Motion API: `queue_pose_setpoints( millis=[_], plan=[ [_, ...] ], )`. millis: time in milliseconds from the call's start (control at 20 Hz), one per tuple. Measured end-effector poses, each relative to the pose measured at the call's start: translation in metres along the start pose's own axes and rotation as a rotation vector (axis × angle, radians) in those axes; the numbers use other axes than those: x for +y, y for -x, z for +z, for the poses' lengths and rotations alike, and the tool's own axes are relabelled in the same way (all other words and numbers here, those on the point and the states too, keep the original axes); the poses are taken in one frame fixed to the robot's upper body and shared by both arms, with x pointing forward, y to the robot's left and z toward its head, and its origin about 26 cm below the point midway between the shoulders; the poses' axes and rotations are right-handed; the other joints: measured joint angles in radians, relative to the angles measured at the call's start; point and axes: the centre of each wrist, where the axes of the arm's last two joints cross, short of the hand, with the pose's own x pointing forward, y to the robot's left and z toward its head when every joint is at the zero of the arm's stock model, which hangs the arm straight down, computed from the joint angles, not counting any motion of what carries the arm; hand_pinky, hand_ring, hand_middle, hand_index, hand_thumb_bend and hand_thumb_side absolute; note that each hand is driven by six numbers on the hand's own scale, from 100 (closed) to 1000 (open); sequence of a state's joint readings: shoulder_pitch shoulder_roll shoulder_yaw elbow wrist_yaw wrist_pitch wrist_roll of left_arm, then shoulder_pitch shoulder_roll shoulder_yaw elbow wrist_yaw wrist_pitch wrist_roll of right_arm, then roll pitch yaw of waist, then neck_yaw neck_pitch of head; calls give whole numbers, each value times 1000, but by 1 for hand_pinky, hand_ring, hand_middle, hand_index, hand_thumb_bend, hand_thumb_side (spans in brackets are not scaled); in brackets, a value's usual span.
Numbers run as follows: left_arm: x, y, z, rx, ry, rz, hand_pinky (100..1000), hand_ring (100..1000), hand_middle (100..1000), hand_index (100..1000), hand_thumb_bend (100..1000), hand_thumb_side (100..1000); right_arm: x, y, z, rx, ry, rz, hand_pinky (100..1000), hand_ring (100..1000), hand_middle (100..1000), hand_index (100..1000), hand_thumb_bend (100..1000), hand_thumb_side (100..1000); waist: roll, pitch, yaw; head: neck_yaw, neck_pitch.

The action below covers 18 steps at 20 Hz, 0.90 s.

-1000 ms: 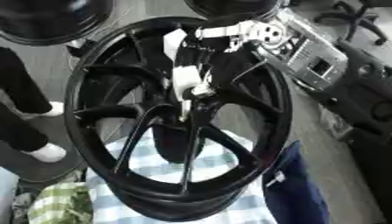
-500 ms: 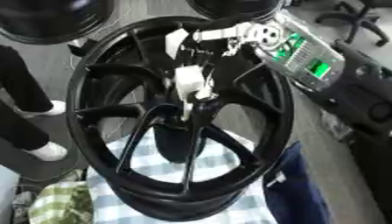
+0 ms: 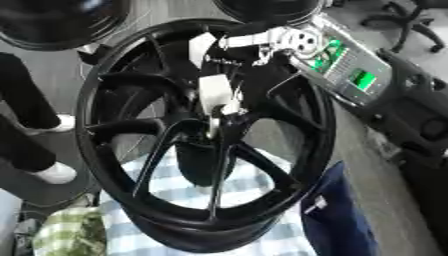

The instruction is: Pull the pin out of the wheel hub.

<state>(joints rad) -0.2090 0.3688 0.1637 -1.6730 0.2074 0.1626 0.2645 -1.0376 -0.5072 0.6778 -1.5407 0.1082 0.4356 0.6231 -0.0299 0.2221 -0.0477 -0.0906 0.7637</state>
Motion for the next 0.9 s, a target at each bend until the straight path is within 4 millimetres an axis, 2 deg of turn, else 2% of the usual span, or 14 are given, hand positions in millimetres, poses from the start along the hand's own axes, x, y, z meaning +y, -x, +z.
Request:
queue_pose_setpoints(
  millis=[250, 550, 900],
  plan=[
    [1, 2, 1, 6, -2, -2, 724, 584, 579, 591, 707, 266, -2, -4, 6, 0, 27, -18, 781, 621, 426, 535, 328, 100, 1, 0, -1, 0, 0],
    [2, 2, 1, 7, -6, -2, 724, 584, 579, 590, 705, 267, -8, -8, 17, -11, 64, -24, 775, 598, 404, 512, 364, 100, 2, 0, -5, 0, 0],
    [3, 2, 1, 6, -10, -1, 724, 584, 579, 590, 703, 268, -20, -4, 46, -37, 165, -62, 778, 601, 409, 518, 343, 100, 3, 0, -7, 0, 0]
  ],
)
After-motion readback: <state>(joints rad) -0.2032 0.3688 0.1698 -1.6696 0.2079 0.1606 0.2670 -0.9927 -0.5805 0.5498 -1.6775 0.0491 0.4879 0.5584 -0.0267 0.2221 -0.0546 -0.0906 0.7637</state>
